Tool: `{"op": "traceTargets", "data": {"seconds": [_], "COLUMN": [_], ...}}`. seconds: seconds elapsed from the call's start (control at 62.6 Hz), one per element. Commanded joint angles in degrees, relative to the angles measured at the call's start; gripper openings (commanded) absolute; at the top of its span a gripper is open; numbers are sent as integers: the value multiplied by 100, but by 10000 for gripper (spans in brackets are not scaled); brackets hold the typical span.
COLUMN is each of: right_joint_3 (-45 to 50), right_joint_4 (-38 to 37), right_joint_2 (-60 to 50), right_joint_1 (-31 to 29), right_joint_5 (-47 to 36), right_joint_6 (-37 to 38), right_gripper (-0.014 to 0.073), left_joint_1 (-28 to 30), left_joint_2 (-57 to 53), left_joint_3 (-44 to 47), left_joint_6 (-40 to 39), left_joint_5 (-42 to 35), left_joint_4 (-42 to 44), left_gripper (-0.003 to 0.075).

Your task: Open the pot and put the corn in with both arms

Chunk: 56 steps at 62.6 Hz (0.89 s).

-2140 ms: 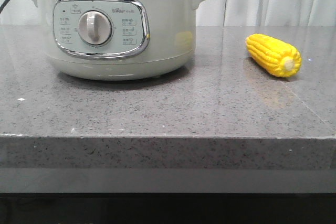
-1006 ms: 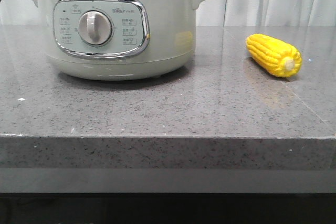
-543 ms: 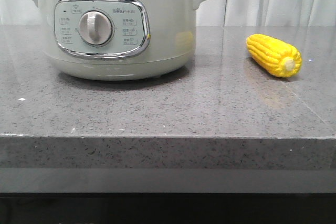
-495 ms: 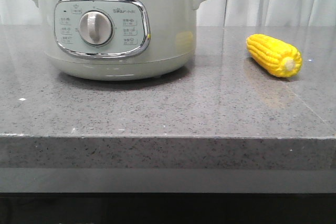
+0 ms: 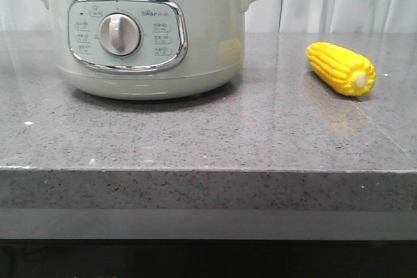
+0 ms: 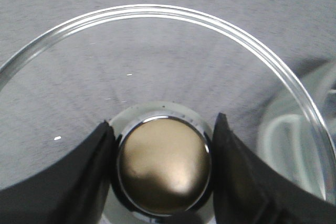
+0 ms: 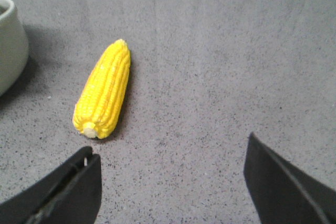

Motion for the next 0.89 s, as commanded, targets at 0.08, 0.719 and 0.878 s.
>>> {"op": "traceTargets", "data": {"seconds": [0.08, 0.719, 0.878], "right_joint_3": [-526, -4067, -4718], "right_joint_4": [103, 314, 314], "right_joint_2": [655, 4587, 5269], "right_joint_1": [-15, 913, 945], "right_joint_5": [-481, 1410, 1697], "right_joint_6": [-6, -6, -6], "right_gripper": [575, 594, 594], "left_joint_1": [235, 261, 261], "left_joint_2": [-367, -367, -367], "left_joint_3": [-233, -233, -233], "left_joint_6": [-73, -73, -73], "left_joint_5": [-370, -392, -392], "left_joint_4": [-160, -160, -160], "left_gripper": [95, 95, 95]}}
